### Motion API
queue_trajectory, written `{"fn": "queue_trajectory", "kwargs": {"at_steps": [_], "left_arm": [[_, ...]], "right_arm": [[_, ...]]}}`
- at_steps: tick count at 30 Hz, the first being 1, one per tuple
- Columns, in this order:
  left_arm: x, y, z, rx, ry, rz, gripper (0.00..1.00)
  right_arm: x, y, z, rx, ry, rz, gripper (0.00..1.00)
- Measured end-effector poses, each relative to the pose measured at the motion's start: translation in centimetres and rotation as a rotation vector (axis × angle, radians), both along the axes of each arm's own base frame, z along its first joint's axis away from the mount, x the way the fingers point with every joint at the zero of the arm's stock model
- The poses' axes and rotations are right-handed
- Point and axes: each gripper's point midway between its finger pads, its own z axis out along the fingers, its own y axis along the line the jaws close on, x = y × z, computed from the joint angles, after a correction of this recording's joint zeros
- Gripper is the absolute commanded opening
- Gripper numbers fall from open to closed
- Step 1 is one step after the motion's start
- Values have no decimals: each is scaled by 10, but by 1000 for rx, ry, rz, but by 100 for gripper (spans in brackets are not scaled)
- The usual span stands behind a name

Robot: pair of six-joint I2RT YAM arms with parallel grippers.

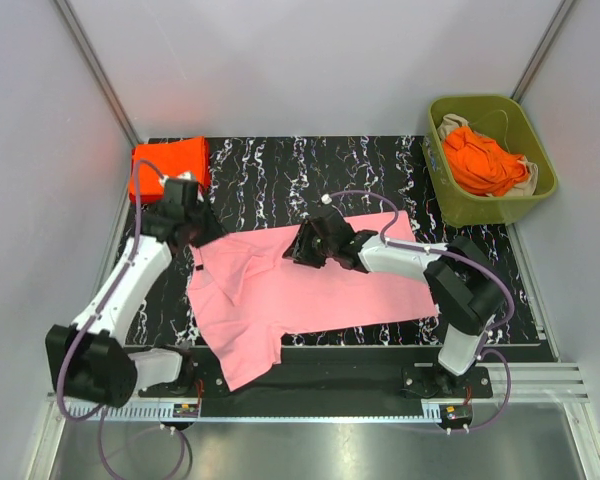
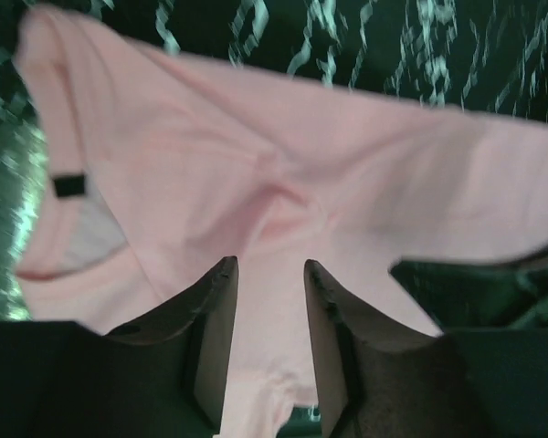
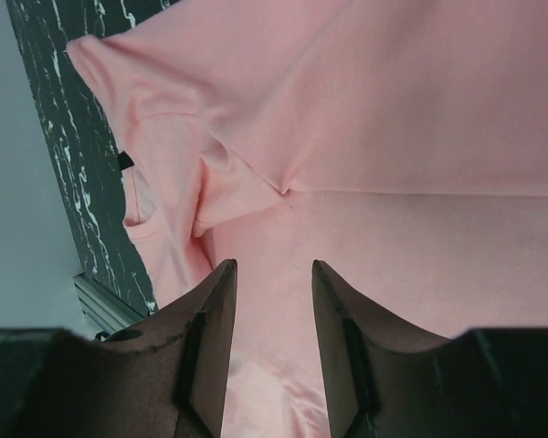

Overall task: Fold and stack the t-shirts
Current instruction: Fold the tshirt

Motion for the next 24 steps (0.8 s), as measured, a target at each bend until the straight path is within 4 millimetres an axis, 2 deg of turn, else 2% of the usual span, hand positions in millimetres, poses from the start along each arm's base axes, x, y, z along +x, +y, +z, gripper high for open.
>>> {"fn": "queue_trajectory", "kwargs": {"at_steps": [2,4,6,9,13,16,20,24], "left_arm": [[24,19,9,48,-24,37,32],[47,38,5,90,-7,66,28],[65,53,-12,119,40,80,24],[81,63,-49,172,137,67,20],[92,69,-91,207,245,44,17],[91,78,-113,225,305,47,14],[88,95,-130,258,357,81,11],[85,114,-133,283,377,128,11]], "right_arm": [[1,0,6,6,-15,2,45],[1,0,9,8,-24,6,45],[1,-1,9,3,-29,11,45],[1,-3,7,-9,-36,11,45],[1,-9,1,-50,-41,11,45],[2,-17,-3,-95,-51,2,45],[4,-23,-6,-130,-63,-3,45],[4,-26,-8,-146,-68,-6,45]]}}
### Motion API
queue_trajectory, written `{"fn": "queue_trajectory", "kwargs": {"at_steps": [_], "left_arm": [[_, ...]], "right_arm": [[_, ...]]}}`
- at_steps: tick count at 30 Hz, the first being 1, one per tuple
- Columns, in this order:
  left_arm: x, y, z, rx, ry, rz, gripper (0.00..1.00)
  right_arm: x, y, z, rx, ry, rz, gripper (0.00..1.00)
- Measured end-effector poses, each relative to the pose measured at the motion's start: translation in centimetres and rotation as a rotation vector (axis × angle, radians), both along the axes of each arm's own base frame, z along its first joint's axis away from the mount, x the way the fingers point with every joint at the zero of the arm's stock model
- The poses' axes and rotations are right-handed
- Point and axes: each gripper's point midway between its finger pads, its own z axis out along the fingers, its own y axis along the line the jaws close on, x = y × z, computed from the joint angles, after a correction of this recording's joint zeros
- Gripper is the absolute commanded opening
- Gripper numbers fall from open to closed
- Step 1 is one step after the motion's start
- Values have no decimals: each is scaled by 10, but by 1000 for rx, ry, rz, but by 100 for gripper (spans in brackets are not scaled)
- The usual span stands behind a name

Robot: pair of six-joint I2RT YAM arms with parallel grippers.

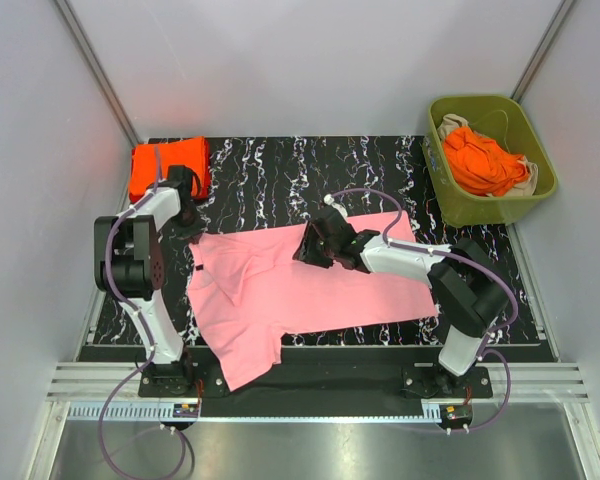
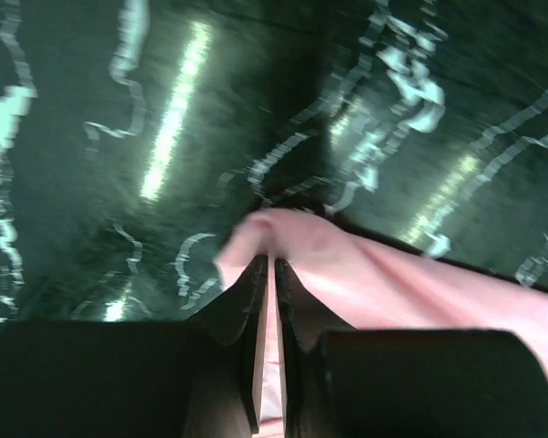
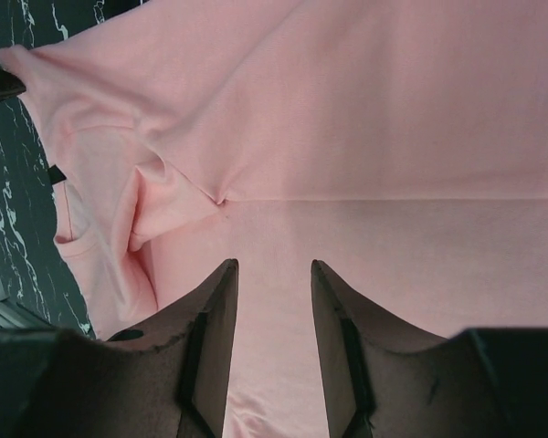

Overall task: Fold and stack the t-shirts
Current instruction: Fold the tshirt

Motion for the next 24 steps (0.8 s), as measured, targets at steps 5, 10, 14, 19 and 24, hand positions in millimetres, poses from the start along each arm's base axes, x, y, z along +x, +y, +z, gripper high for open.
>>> {"fn": "queue_trajectory", "kwargs": {"at_steps": [5,10,14,19,24], "left_arm": [[-1,14,0,16,2,32,15],[-1,14,1,7,1,34,34],[1,12,13,-5,-32,30,38],[10,15,34,-18,-99,36,38],[12,12,35,-54,-108,33,37]], "right_arm": [[2,-4,-2,-23,-9,-6,45],[6,-19,-8,-88,-15,-16,45],[15,-34,-10,-146,-30,-36,45],[26,-48,-7,-179,-34,-56,45],[45,-57,2,-181,-50,-84,45]]}}
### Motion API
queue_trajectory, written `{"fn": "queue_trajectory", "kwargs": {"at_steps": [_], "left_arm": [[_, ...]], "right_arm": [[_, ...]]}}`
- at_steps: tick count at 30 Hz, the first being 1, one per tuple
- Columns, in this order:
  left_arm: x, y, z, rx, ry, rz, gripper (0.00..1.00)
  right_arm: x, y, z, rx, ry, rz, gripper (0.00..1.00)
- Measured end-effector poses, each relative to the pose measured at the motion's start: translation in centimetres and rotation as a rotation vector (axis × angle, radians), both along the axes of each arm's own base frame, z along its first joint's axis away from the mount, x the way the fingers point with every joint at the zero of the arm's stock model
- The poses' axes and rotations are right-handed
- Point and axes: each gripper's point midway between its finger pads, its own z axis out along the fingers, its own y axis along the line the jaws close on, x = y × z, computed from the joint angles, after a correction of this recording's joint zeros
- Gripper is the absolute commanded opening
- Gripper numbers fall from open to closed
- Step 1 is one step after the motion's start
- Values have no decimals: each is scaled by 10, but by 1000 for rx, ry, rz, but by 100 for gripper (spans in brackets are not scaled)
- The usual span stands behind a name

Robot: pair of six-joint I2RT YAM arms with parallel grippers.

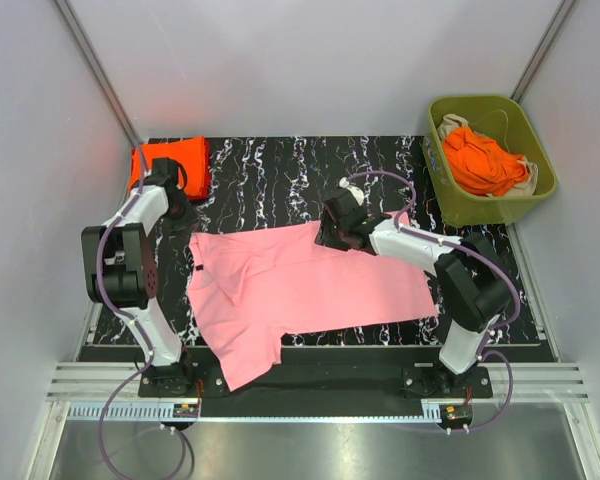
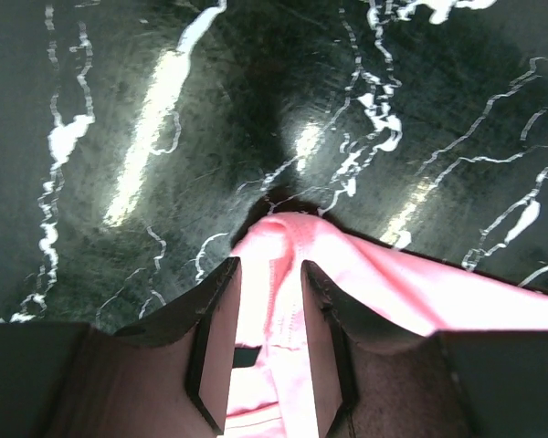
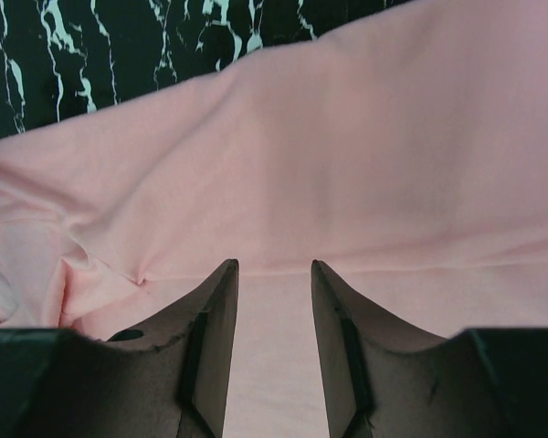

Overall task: Fold and stack the t-shirts
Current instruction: Fold the tshirt

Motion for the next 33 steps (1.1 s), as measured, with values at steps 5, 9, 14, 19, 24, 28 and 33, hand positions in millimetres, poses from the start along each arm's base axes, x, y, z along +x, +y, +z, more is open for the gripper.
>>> {"fn": "queue_trajectory", "kwargs": {"at_steps": [5,9,14,19,24,28,33], "left_arm": [[4,-11,-5,-63,-3,-30,33],[3,-15,-23,-83,37,-49,20],[0,-12,-40,-92,80,-41,0],[4,-2,-40,-102,72,-17,0],[8,4,-39,-109,71,-4,0],[20,2,-38,-124,62,-10,0],[40,-1,-36,-152,30,-26,9]], "right_arm": [[19,-8,-6,-17,0,-23,44],[32,-16,-22,-46,22,-38,44],[41,-34,-46,-92,65,-64,43],[47,-45,-48,-122,60,-81,43],[49,-52,-49,-153,48,-93,43],[52,-55,-50,-173,40,-94,43],[62,-58,-49,-190,25,-88,43]]}}
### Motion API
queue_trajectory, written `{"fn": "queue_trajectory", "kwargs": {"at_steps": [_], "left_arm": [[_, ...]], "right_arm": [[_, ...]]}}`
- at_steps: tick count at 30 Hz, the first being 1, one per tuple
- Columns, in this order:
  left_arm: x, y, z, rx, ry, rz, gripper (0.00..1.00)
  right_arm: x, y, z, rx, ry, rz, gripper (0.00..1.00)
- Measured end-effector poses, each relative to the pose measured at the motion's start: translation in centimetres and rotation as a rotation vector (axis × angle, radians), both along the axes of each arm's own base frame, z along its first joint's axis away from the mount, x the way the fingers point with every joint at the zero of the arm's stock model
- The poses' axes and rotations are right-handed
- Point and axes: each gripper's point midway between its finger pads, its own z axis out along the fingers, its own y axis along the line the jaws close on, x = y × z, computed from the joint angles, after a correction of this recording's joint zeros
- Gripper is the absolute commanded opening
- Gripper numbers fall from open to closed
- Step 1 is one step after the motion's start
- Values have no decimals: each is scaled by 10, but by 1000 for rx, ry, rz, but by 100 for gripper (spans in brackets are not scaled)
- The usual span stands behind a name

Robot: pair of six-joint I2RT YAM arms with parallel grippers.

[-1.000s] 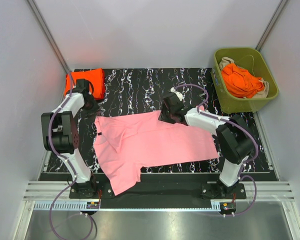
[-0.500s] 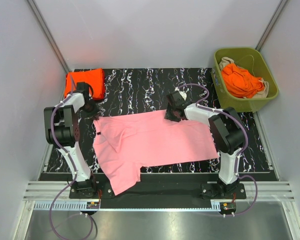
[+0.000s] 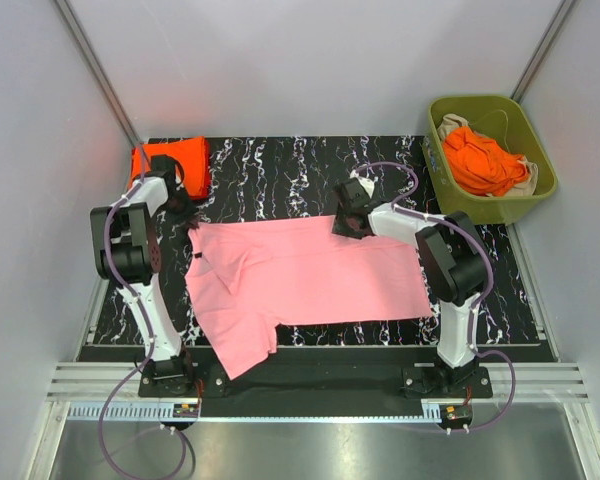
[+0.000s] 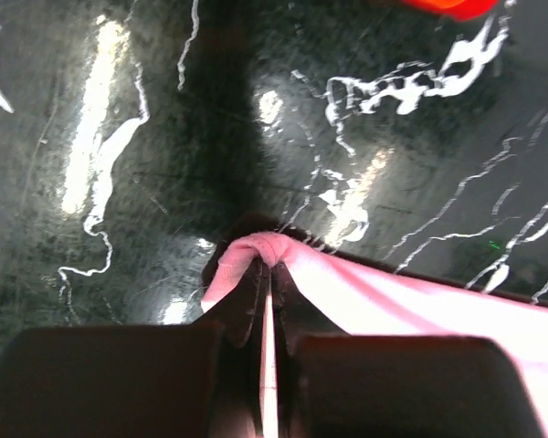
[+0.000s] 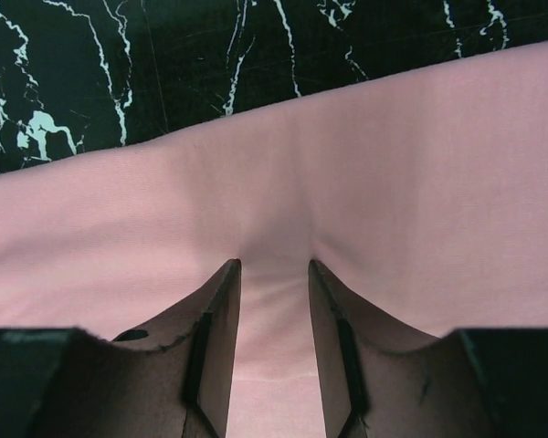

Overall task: Fold and stack the t-shirts
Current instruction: Fold the tshirt

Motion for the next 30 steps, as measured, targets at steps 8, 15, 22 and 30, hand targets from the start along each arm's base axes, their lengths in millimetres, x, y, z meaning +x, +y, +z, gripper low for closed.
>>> {"fn": "queue_trajectory", "kwargs": {"at_steps": [8,15,22,30], "left_arm": [[-9,10,28,66,-15,23,41],[-51,-8,129,36,-282,15,40],[-141,-73,85,-146,-202,-105,52],[-178,-116,65,-182,-160,-190,55]], "right_arm": [[-7,3,9,30,35,41,45],[-29,60,59,212,-4,80,48],[-82,144,67,437,45,88,49],[-93,185,44,532,113,39,46]]}}
